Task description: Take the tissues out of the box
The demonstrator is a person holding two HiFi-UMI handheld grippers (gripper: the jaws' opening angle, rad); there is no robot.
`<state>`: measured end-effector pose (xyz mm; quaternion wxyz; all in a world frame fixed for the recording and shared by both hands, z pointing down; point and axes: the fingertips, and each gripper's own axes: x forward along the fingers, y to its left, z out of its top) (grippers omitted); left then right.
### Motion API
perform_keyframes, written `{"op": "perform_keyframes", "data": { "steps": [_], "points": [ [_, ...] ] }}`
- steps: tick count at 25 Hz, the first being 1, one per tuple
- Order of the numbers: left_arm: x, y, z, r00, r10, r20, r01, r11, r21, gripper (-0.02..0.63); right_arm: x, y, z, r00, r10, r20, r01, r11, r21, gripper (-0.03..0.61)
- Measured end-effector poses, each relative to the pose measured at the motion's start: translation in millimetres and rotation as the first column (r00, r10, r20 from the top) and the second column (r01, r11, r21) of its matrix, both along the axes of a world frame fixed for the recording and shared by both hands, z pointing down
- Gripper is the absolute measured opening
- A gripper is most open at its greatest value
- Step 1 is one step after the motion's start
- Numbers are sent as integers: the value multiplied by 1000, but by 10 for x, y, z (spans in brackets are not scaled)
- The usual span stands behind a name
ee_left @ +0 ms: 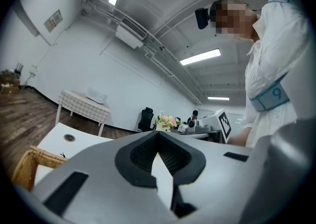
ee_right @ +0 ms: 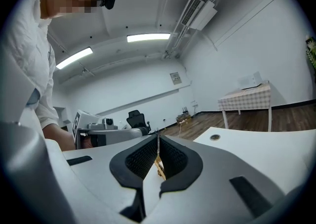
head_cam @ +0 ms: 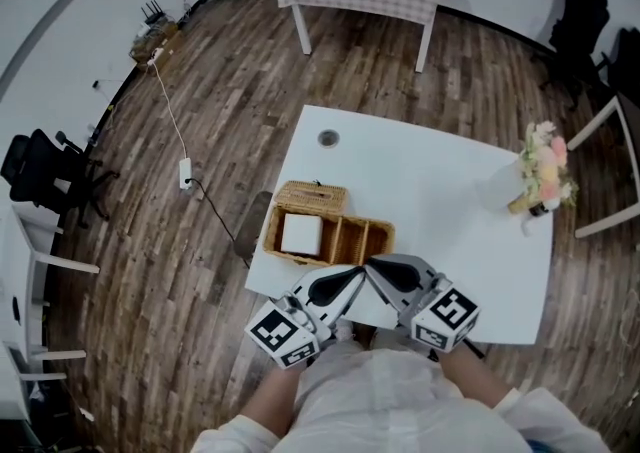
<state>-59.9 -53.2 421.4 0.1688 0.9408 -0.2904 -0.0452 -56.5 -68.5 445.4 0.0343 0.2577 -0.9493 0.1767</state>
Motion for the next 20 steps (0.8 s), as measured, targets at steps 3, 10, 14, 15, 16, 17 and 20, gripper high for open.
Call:
{"op": "perform_keyframes", "data": {
  "steps": [3,10,14,15,16,17,20],
  "points": [
    [-84,-95,149,987,28,159,-34,999,35,2,-33,-82,99,1000,-11,-24,11,1000,3,35],
    [-649,-590,746,915,-61,399,118,986,-119,76,37,-207,247,999,14,-39,-15,1000,-15,35],
    [-849,-831,1034,888,-117,444,230,951,-209,135,92,-223,326,998,20,-51,-21,999,-30,35],
    [-873,-870,1076,888,-123,444,243,944,-224,145,99,-228,340,998,19,-55,-21,999,-31,35],
    [-888,-902,1111,887,-127,444,253,938,-236,155,106,-238,351,998,18,-57,-20,999,-30,35],
    [-895,-927,1140,886,-128,447,259,934,-245,163,111,-248,360,998,16,-59,-18,999,-29,35],
    [-913,-965,1213,877,-129,463,273,926,-259,184,115,-273,368,998,7,-66,-9,1000,-25,35]
  ]
}}
